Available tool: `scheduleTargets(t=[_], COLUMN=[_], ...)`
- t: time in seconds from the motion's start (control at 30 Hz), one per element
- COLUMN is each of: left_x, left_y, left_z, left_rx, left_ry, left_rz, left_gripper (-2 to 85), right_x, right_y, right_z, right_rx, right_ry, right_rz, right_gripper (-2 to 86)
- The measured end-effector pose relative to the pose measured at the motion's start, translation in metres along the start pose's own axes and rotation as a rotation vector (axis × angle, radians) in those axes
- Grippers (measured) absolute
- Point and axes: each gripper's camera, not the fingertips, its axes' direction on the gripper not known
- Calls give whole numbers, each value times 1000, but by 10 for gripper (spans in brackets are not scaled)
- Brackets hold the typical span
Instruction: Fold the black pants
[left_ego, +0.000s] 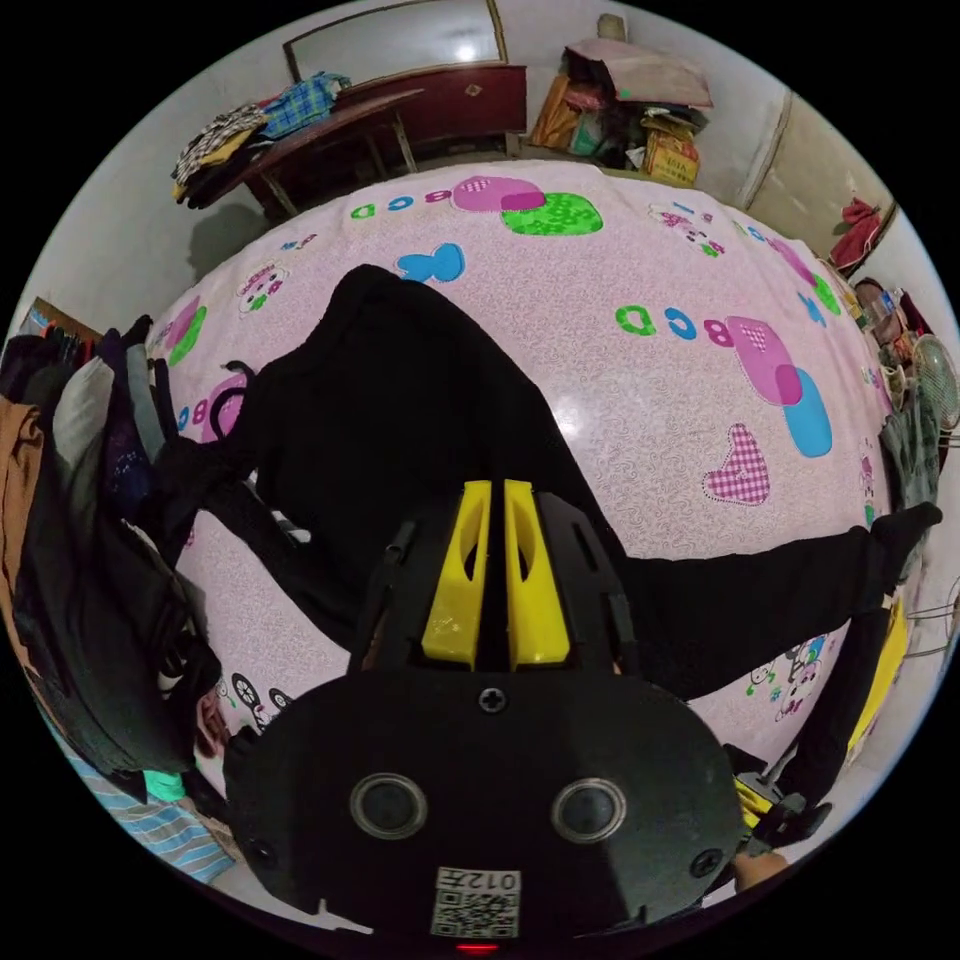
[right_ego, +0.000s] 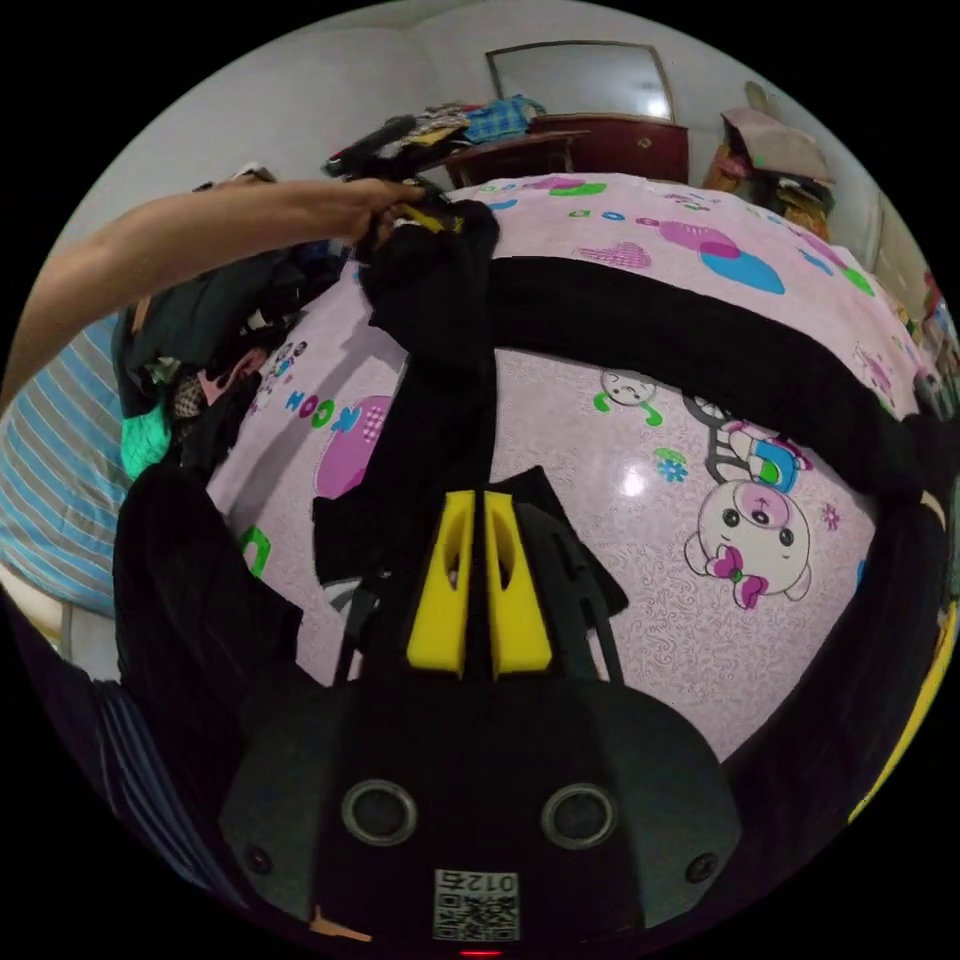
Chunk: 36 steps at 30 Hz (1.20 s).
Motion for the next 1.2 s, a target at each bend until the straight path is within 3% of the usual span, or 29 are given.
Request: scheduleTargets(t=[0.23, 0.5, 0.7, 0.83, 1.0, 1.2], left_x=[-68, -164, -200, -223, -227, -202], left_y=[44, 163, 244, 256, 222, 150], left_z=[-59, -112, -75, -61, -83, -41], left_rx=[67, 88, -85, -80, 105, 52], left_ry=[53, 154, 181, 200, 242, 187], left_rz=[-33, -38, 37, -54, -156, -205], left_gripper=[2, -1, 0, 7, 41, 89], right_x=[38, 79, 94, 103, 171, 245], right_y=[-12, 8, 20, 14, -4, -25], right_z=[-42, -127, -153, -135, -141, -139], right_rx=[5, 65, -142, -264, -49, 189], right_ry=[-52, -150, -242, -151, -147, -150], right_rz=[54, 153, 204, 170, 422, 732], right_gripper=[-8, -10, -9, -6, 41, 85])
